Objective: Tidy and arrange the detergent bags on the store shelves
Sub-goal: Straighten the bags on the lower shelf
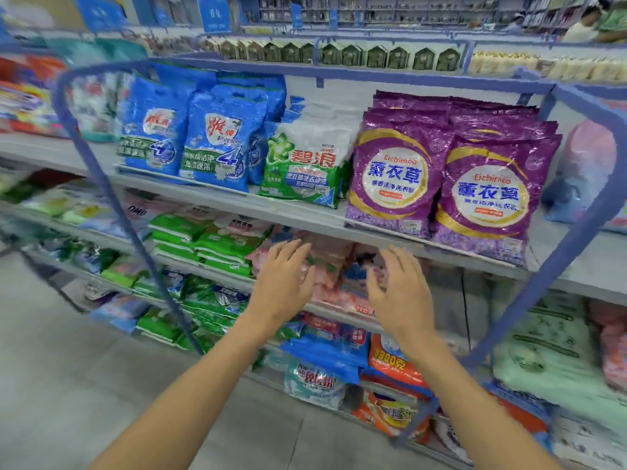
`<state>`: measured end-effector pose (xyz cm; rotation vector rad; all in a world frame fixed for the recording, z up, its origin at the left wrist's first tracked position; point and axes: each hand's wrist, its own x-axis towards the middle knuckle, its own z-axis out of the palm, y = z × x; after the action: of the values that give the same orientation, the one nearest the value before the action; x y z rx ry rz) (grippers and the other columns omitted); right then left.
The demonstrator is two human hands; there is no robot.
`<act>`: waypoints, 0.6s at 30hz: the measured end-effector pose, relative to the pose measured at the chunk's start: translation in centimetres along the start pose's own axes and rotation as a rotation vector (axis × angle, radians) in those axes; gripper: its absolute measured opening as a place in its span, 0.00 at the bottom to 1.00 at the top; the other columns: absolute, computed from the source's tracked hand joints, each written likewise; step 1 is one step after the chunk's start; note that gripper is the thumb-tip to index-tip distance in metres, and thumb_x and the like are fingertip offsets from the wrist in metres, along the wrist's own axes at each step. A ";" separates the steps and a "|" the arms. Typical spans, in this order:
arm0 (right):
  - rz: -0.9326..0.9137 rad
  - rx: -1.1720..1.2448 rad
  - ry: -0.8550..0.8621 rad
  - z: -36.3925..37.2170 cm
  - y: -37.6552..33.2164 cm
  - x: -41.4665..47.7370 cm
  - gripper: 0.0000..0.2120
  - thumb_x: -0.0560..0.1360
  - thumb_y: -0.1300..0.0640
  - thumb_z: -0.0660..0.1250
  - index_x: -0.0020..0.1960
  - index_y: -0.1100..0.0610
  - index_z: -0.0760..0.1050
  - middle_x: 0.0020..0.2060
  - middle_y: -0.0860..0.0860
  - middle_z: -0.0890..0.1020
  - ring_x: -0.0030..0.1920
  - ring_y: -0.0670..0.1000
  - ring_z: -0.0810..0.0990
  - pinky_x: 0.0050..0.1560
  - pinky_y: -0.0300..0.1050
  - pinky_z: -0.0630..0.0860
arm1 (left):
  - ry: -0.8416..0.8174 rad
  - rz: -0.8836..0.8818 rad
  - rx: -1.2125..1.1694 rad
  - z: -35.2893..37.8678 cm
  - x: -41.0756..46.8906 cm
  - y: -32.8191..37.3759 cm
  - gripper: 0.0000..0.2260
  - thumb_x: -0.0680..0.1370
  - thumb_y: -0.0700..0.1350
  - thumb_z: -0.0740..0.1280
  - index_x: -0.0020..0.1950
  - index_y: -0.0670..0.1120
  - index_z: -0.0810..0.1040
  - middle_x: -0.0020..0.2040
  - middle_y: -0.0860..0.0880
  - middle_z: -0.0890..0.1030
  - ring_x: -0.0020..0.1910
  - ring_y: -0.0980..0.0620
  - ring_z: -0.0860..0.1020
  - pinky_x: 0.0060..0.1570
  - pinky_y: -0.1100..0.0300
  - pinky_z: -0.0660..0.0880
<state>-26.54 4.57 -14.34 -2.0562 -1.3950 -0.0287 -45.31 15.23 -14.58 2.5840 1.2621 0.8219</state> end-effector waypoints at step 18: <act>-0.301 0.083 -0.309 22.8 -34.2 -0.1 0.25 0.83 0.47 0.62 0.75 0.60 0.69 0.71 0.55 0.74 0.73 0.54 0.68 0.74 0.49 0.65 | 0.152 -0.500 0.080 -20.3 -11.5 -33.0 0.22 0.84 0.51 0.63 0.76 0.44 0.72 0.74 0.48 0.73 0.75 0.46 0.66 0.76 0.53 0.60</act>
<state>-62.66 24.04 -15.53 -1.8203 -1.8530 0.2248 -84.50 25.34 -14.15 2.1299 1.9067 0.8820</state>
